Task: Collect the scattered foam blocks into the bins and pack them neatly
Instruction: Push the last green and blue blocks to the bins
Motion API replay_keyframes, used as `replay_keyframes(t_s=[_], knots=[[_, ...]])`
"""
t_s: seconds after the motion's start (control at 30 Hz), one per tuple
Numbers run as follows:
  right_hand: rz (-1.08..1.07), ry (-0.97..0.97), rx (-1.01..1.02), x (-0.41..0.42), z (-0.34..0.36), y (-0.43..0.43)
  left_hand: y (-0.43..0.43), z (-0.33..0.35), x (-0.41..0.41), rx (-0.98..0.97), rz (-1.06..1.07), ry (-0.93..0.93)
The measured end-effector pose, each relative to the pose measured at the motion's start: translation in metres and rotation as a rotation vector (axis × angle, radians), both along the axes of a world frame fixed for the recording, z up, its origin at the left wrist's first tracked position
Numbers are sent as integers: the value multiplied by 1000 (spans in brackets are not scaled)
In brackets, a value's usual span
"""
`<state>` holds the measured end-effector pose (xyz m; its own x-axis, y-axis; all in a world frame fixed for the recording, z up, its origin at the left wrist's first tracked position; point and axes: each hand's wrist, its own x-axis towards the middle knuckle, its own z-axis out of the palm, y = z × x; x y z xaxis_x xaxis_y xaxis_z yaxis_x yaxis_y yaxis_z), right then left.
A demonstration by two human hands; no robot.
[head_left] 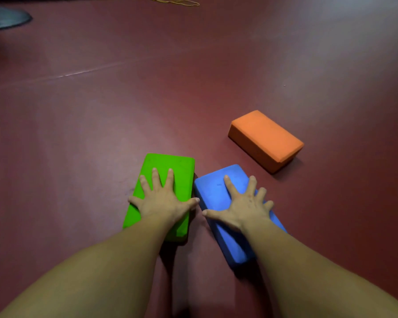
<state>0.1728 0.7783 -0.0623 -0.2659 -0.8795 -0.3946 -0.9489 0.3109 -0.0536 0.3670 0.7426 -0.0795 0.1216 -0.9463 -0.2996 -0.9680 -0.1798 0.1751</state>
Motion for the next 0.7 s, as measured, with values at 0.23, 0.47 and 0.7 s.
replay_keyframes(t_s=[0.23,0.47,0.7], knots=[[-10,-37,51,2,3,3,0,-9,0,-6,105,20],[-18,1,15,8,-7,3,-9,-11,6,-34,88,-10],[-76,34,-39,29,-17,-15,-25,-14,19,-68,129,-1]])
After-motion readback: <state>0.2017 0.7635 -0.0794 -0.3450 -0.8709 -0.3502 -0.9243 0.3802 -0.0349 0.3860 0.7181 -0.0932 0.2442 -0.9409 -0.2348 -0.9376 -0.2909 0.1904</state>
